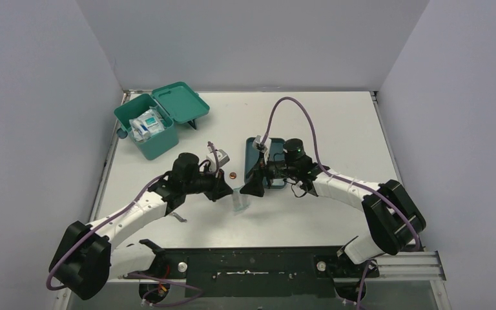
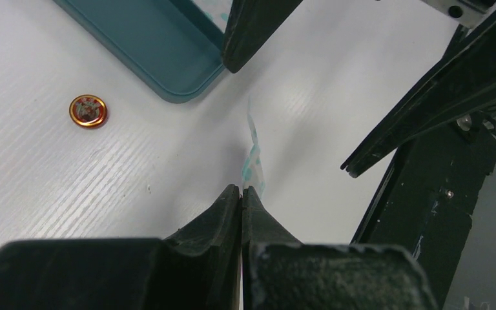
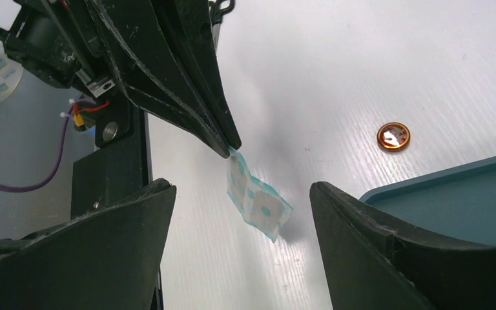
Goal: Organize the medicine kit
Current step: Pick up the medical item at the center of the board.
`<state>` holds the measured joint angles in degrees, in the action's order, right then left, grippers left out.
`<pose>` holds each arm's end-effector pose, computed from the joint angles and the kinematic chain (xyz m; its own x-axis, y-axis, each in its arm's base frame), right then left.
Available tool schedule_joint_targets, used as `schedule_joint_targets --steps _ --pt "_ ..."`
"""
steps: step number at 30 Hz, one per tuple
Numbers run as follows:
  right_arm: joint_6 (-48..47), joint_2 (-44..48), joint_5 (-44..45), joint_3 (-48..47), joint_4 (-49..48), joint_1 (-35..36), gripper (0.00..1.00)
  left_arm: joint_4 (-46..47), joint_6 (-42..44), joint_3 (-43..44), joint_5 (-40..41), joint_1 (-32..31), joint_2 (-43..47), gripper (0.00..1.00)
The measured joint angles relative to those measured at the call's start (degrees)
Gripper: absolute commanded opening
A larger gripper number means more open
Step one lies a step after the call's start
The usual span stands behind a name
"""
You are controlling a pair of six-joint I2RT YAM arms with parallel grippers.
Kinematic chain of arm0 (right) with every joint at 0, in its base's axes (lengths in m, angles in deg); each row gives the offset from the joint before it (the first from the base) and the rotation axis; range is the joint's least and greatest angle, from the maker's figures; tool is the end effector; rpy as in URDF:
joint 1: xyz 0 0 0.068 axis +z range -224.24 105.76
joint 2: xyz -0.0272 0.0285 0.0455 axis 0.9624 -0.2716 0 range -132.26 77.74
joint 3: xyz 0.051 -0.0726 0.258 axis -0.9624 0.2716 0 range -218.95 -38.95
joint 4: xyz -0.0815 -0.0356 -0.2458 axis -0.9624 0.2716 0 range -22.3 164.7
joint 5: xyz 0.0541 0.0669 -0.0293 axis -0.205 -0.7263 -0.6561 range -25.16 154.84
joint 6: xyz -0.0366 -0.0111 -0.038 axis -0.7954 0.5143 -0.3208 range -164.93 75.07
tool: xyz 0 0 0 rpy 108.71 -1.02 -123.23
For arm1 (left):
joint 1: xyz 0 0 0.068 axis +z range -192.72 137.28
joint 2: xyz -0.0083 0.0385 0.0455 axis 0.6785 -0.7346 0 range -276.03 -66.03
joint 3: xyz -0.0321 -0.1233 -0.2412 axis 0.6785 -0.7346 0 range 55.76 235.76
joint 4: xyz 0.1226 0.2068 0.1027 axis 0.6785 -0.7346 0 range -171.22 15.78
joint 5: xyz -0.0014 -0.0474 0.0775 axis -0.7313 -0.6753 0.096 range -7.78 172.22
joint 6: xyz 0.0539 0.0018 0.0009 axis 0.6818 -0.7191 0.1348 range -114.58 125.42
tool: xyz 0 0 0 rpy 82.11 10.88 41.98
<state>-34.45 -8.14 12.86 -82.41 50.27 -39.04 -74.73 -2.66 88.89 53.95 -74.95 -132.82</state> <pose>0.2366 0.2012 0.2153 -0.5101 -0.2229 -0.8307 -0.8601 0.1344 0.4921 0.1942 -0.1424 0.2110 -0.5831 0.2211 -0.7817 0.7263 0.5730 -0.3797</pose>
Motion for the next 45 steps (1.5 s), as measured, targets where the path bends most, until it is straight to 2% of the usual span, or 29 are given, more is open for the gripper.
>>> schedule_joint_targets --steps 8,12,24,33,34,40,45 --pt "-5.18 0.0 -4.02 -1.09 5.84 -0.35 0.85 0.74 1.05 0.0 -5.05 -0.44 0.94 0.0" --pt "-6.6 0.0 -5.49 -1.53 7.52 -0.42 0.83 0.79 1.36 0.0 -6.56 -0.59 1.01 0.0" --pt "-6.88 0.0 -8.94 -1.53 8.11 -0.39 0.4 3.17 1.2 0.0 -8.04 -0.7 2.19 0.0" --pt "-4.94 4.2 -5.84 1.77 7.19 -1.16 0.07 3.37 1.05 0.0 -7.76 -0.7 2.19 0.0" --pt "-4.57 4.96 -5.22 2.14 7.04 -1.16 0.01 3.37 1.03 0.0 -7.76 -0.7 2.19 0.0" --pt "-3.15 6.8 -2.47 3.15 6.21 -1.16 0.0 3.39 0.48 0.0 -7.32 -0.7 2.19 0.01" --pt "-3.17 8.09 0.74 3.98 7.69 -1.16 0.0 3.39 -1.22 0.0 -6.03 -0.7 2.19 0.35"
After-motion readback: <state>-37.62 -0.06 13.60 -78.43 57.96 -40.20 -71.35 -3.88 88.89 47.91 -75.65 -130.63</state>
